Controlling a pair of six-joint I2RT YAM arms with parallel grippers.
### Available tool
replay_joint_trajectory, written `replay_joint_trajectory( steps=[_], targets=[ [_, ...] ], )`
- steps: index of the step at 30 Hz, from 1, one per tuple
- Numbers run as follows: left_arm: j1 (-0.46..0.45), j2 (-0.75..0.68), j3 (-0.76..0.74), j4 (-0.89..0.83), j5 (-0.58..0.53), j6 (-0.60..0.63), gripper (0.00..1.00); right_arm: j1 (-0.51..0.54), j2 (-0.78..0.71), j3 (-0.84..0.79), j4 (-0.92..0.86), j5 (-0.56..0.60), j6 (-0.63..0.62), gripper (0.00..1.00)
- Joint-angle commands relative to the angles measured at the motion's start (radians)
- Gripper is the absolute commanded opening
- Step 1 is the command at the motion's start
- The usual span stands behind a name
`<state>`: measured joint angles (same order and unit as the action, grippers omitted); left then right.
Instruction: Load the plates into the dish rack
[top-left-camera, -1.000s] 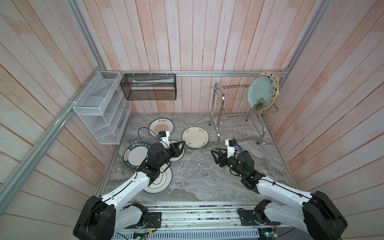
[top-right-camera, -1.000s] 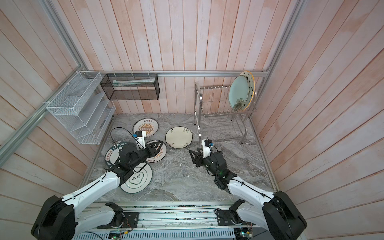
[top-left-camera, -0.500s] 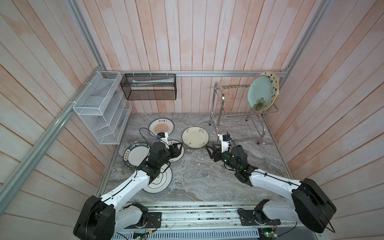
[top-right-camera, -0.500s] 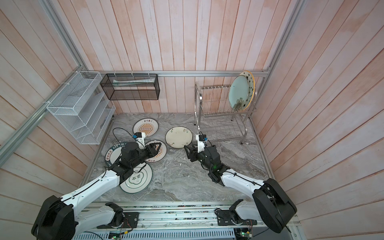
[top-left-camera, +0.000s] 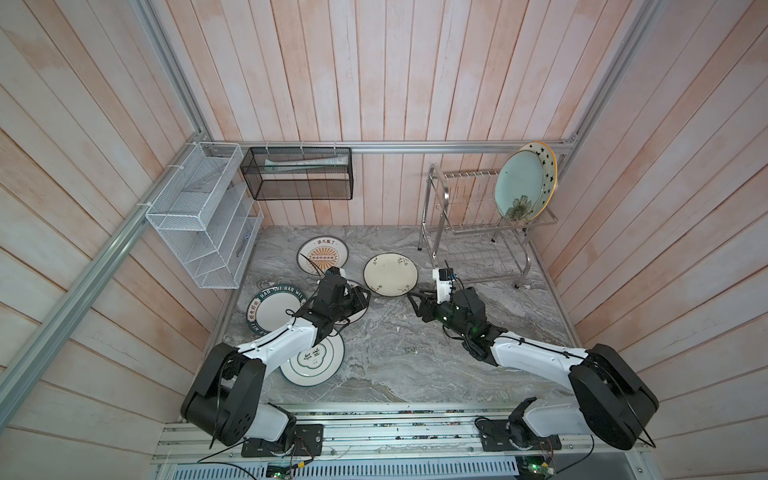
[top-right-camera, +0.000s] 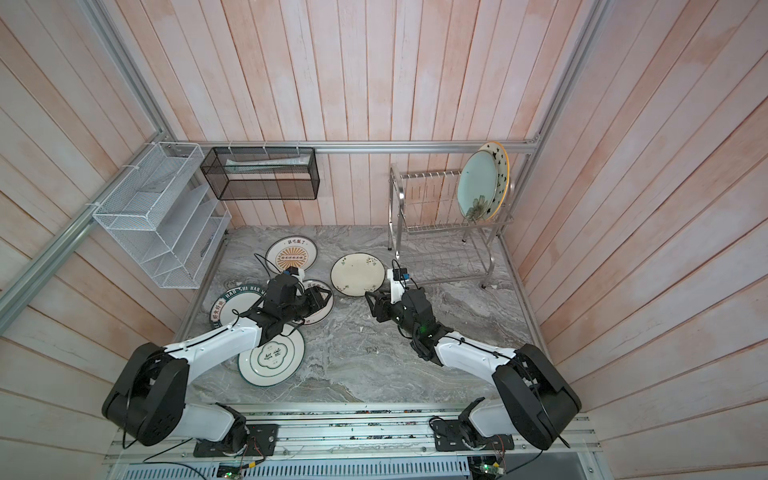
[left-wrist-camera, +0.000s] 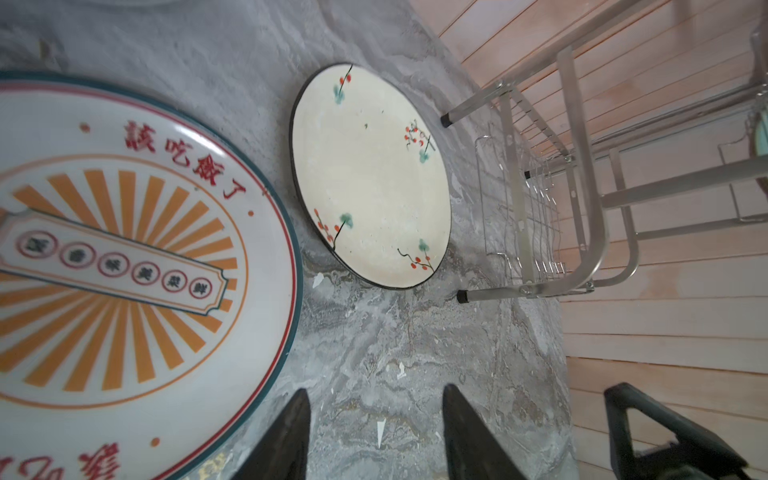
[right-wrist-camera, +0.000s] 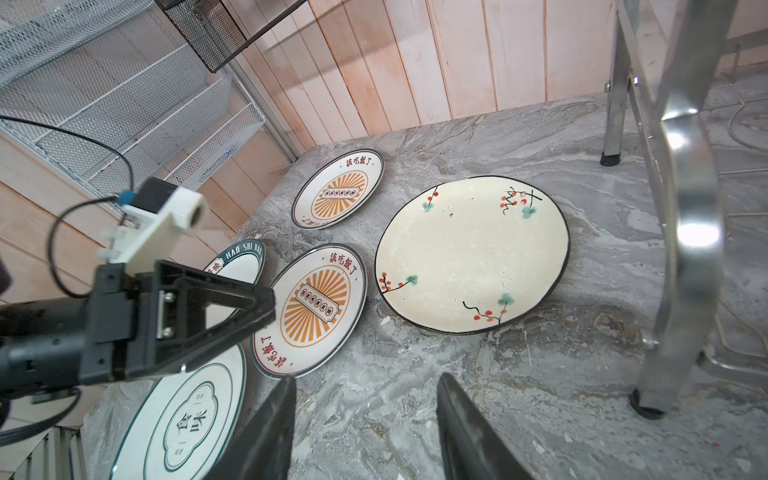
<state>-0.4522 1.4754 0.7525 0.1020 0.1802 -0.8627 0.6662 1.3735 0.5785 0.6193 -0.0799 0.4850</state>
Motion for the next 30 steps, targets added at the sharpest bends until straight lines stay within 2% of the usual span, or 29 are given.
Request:
replay_joint_trajectory(
  steps=[1, 10, 22, 30],
  targets=[
    [-0.020, 0.066, 0.005, 0.116, 0.047, -0.160, 0.52, 0.006, 0.000, 0.016, -0.021, -0.004, 0.020, 0.55],
    [-0.092, 0.227, 0.028, 0.276, -0.033, -0.359, 0.52, 0.006, -0.044, -0.015, -0.034, 0.012, 0.012, 0.54],
    [-0.114, 0.342, 0.103, 0.301, -0.122, -0.464, 0.51, -0.003, -0.132, -0.074, -0.048, 0.054, -0.017, 0.54],
    [-0.118, 0.411, 0.158, 0.278, -0.154, -0.503, 0.49, -0.037, -0.181, -0.125, -0.043, 0.025, -0.009, 0.55]
  ],
)
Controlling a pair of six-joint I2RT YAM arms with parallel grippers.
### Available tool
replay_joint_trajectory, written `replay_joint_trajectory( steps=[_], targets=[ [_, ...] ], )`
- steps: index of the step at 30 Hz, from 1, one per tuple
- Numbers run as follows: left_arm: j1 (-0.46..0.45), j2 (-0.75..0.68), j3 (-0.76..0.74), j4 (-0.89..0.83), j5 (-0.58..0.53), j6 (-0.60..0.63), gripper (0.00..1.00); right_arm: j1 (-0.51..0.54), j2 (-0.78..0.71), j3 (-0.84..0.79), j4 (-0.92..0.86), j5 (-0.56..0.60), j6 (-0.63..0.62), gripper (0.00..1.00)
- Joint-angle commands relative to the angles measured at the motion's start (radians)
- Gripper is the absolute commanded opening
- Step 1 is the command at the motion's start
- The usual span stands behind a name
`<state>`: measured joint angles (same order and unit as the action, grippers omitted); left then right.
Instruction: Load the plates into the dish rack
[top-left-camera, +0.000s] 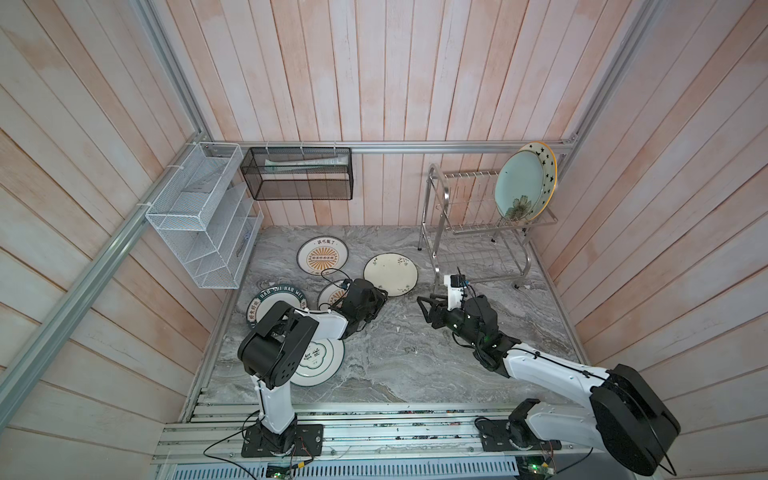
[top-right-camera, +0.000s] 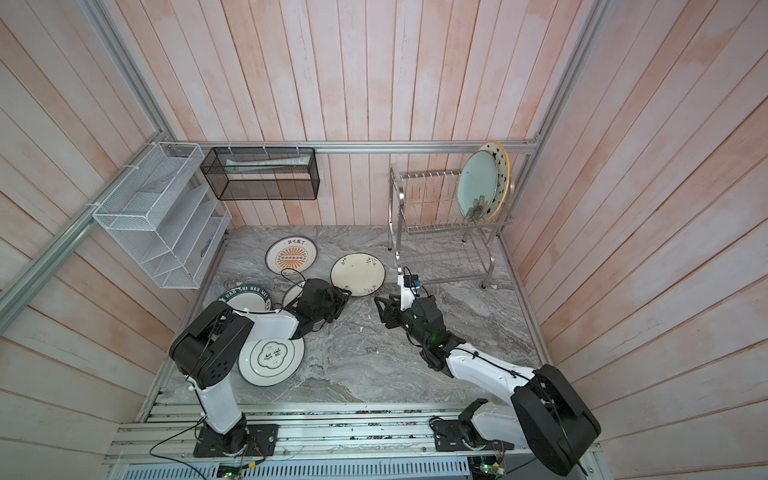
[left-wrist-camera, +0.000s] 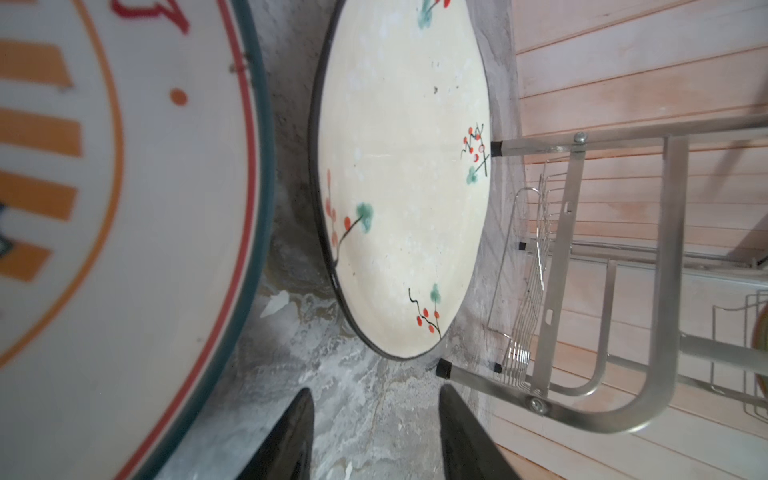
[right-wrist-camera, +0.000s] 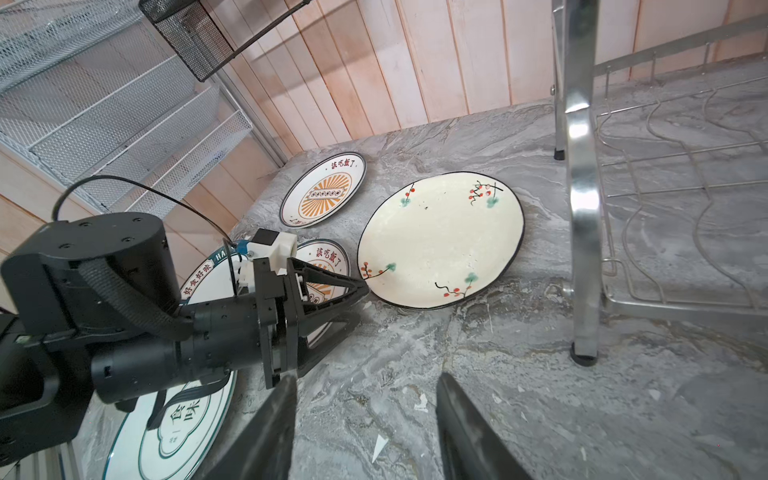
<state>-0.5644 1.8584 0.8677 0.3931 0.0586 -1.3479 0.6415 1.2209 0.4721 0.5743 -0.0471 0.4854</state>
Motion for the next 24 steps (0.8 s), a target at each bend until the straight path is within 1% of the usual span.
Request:
replay_joint_trajectory(
  steps=[1, 5, 12, 19, 22, 24],
  targets=[
    [-0.009, 0.035, 0.053, -0.014, -0.036, -0.018, 0.49, -0.015, -0.039, -0.025, 0.002, -0.009, -0.011, 0.55],
    [-0.017, 0.061, 0.079, -0.026, -0.059, -0.043, 0.49, -0.039, -0.066, -0.050, 0.005, -0.021, -0.011, 0.55],
    [-0.037, 0.093, 0.118, -0.065, -0.130, -0.075, 0.48, -0.084, -0.094, -0.091, 0.037, -0.073, 0.012, 0.55],
    [-0.048, 0.122, 0.145, -0.086, -0.151, -0.088, 0.46, -0.100, -0.116, -0.102, 0.035, -0.089, 0.002, 0.55],
    [-0.049, 0.134, 0.156, -0.096, -0.157, -0.088, 0.43, -0.106, -0.120, -0.108, 0.035, -0.095, 0.001, 0.55],
    [-0.050, 0.138, 0.162, -0.117, -0.169, -0.106, 0.37, -0.111, -0.124, -0.111, 0.037, -0.099, 0.001, 0.55]
  ],
)
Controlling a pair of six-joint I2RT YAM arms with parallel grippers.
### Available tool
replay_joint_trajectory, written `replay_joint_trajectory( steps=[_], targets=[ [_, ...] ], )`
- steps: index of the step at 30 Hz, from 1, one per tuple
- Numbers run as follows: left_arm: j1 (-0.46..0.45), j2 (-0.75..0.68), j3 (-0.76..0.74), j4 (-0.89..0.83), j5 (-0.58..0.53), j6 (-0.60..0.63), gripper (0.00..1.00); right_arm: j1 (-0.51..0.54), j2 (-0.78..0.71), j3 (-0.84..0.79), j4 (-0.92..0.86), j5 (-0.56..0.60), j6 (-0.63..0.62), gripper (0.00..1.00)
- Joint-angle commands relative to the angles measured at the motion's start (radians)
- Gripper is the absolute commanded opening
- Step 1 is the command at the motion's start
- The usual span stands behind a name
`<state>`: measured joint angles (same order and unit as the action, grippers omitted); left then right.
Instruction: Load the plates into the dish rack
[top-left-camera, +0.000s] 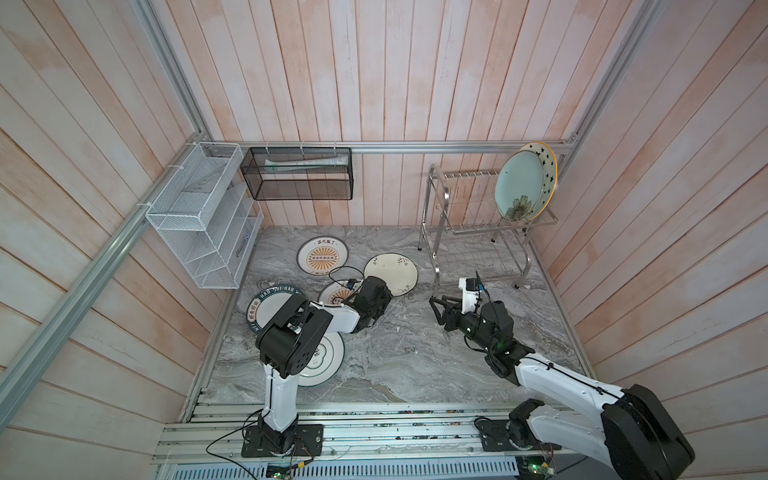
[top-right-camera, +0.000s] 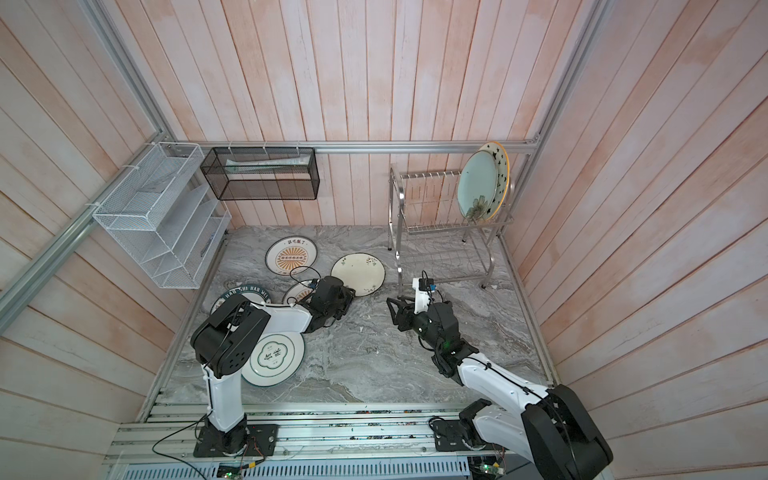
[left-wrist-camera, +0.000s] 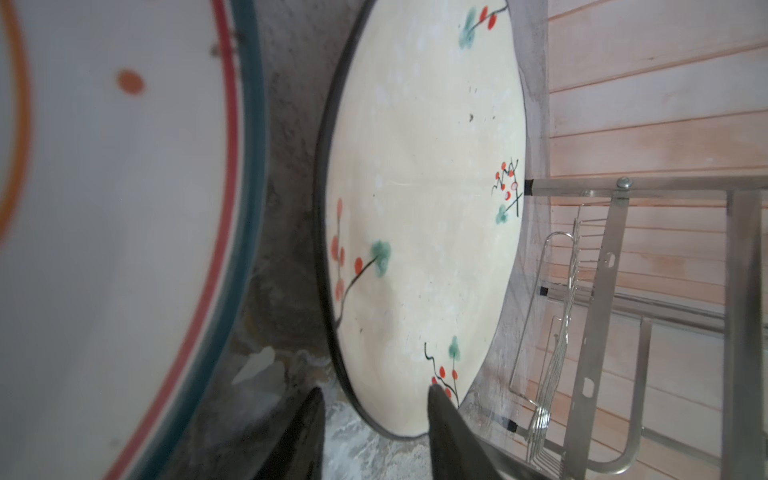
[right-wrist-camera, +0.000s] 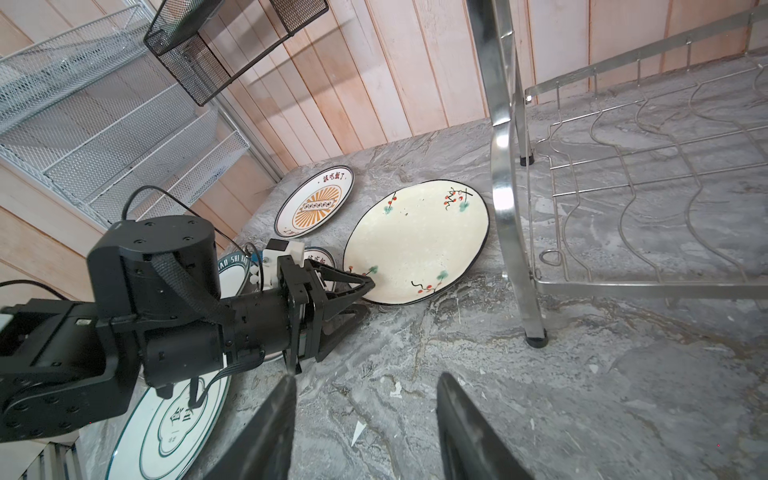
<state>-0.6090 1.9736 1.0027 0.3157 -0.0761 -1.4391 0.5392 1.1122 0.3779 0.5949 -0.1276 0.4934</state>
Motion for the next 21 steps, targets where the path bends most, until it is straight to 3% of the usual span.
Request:
replay_joint_trajectory(
  steps=[1, 13, 21],
  targets=[
    [-0.006, 0.026, 0.021, -0.037, -0.041, -0.023, 0.37, -0.010, -0.019, -0.018, 0.019, -0.019, -0.005, 0.55],
    [-0.006, 0.064, 0.042, -0.017, -0.045, -0.023, 0.36, -0.036, -0.044, -0.024, 0.005, -0.040, -0.006, 0.55],
    [-0.005, 0.077, 0.038, -0.012, -0.056, -0.026, 0.25, -0.044, -0.051, -0.019, -0.003, -0.046, -0.007, 0.55]
  ],
)
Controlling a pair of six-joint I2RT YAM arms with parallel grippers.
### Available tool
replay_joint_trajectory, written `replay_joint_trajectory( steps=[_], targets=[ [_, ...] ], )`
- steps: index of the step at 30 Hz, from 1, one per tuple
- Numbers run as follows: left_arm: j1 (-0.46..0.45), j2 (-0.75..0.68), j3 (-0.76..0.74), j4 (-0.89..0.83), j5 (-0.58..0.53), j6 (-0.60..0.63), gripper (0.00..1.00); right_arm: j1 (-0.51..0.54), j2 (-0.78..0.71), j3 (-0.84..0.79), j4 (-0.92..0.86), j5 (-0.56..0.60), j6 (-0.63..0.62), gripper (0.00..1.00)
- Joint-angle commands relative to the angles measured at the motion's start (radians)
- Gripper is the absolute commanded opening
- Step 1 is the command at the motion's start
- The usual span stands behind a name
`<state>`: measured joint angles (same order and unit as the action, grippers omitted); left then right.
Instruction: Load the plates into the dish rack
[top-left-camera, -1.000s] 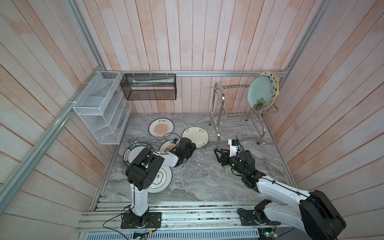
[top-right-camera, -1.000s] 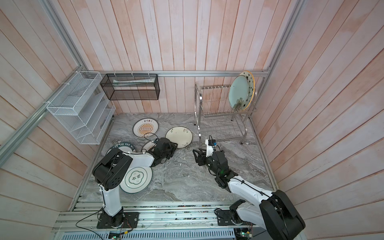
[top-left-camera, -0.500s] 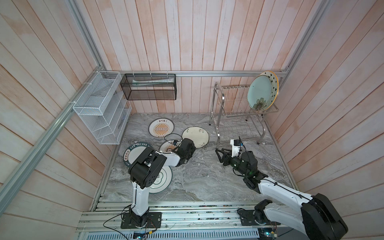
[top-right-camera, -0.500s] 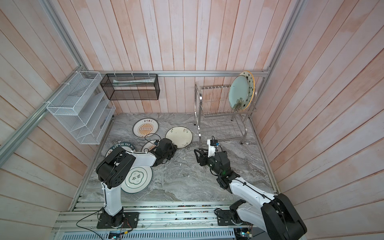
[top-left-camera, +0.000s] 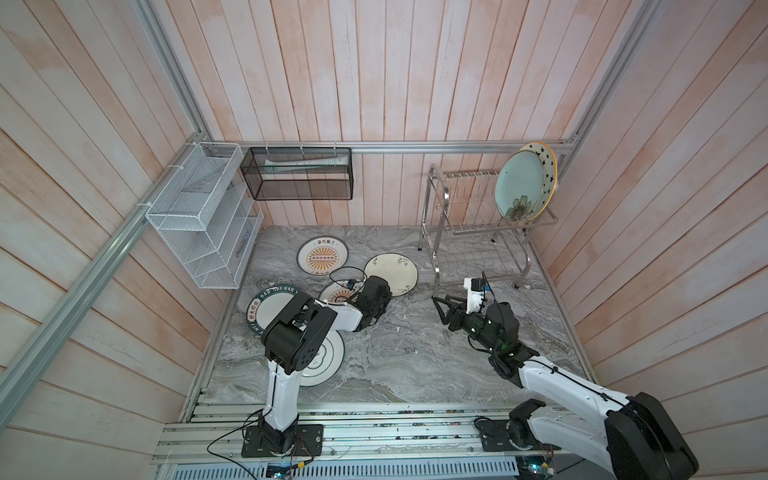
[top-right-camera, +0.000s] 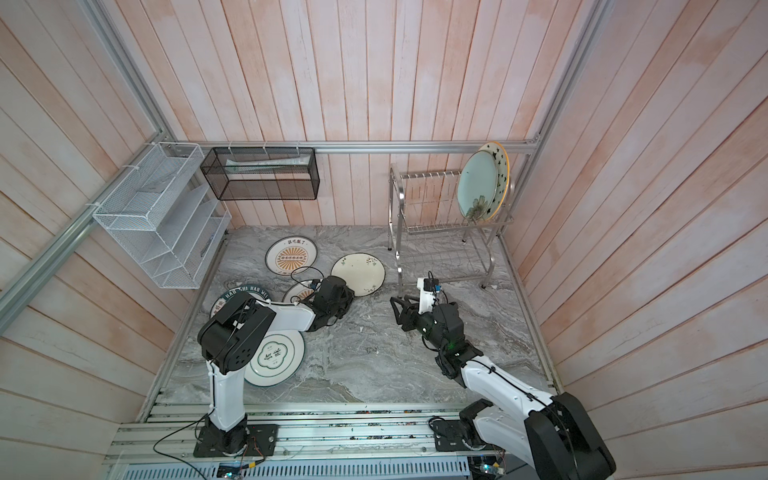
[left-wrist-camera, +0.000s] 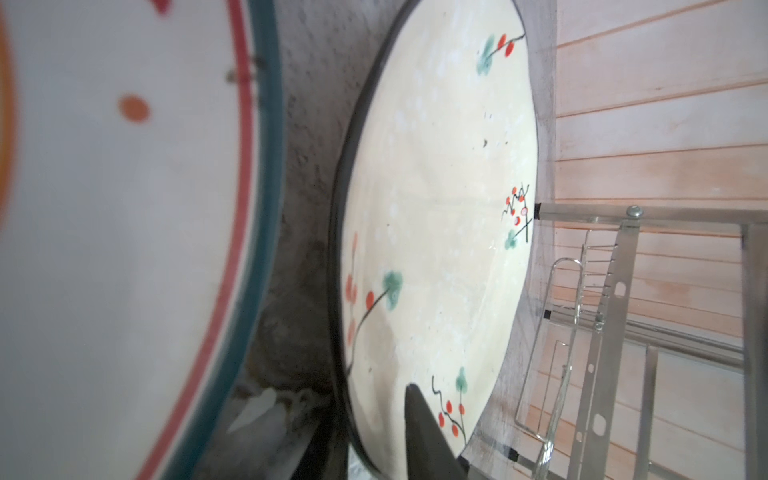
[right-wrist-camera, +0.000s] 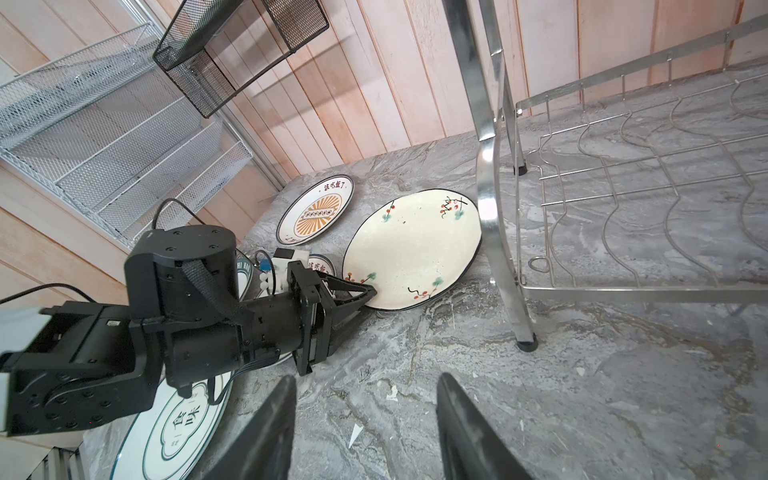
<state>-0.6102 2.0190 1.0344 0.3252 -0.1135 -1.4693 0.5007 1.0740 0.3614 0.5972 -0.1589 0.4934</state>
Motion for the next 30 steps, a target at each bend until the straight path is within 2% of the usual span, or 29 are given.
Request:
replay_joint_trajectory(
  steps=[1, 17, 23, 30],
  targets=[
    [-0.002, 0.035, 0.008, -0.018, -0.018, 0.005, 0.23, -0.007, -0.013, 0.000, -0.010, -0.019, -0.009, 0.55],
    [0.006, 0.039, 0.002, -0.002, -0.016, 0.033, 0.00, -0.011, -0.030, 0.018, -0.038, -0.033, -0.019, 0.55],
    [0.010, 0.007, -0.031, 0.031, -0.028, 0.056, 0.00, -0.011, -0.040, 0.019, -0.050, -0.026, -0.024, 0.55],
    [0.023, -0.058, -0.042, 0.040, -0.025, 0.183, 0.00, -0.011, -0.037, 0.030, -0.062, -0.018, -0.024, 0.55]
  ],
)
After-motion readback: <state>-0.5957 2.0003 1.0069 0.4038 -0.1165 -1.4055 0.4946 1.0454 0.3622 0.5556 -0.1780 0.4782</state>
